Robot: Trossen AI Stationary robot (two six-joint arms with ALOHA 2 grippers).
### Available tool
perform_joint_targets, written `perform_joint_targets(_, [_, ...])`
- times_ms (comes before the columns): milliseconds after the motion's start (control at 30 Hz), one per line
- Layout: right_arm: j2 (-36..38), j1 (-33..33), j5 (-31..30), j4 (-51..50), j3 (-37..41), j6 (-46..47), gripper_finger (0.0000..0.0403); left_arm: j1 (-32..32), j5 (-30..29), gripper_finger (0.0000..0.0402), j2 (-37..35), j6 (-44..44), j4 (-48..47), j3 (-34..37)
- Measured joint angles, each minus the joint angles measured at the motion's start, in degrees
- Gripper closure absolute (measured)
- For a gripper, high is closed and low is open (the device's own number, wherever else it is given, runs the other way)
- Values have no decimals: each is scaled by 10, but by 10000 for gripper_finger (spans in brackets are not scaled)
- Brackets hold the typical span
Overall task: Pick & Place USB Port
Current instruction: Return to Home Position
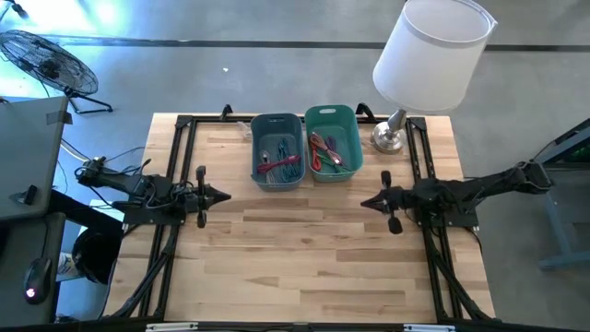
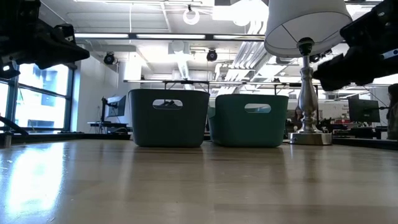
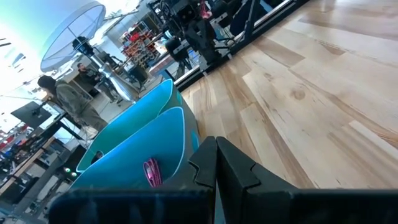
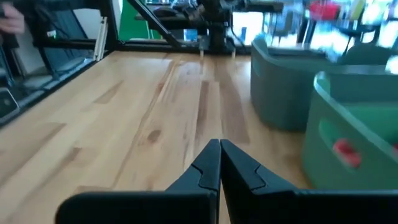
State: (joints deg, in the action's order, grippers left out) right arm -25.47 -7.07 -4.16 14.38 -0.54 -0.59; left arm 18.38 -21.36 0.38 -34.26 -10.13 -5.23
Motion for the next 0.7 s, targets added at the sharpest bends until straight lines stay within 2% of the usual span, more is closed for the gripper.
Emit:
perform_joint_targets(167, [0,0,0,-30,0,118,403,0,8,401,0,-1,-2,0])
perform_joint_targets(267, [0,0,0,-30,0,153,403,0,9,401,0,-6,-2,0])
perform_joint_targets(700, [0,0,-1,-30,0,152,403,0,17,401,0,-13,3,0])
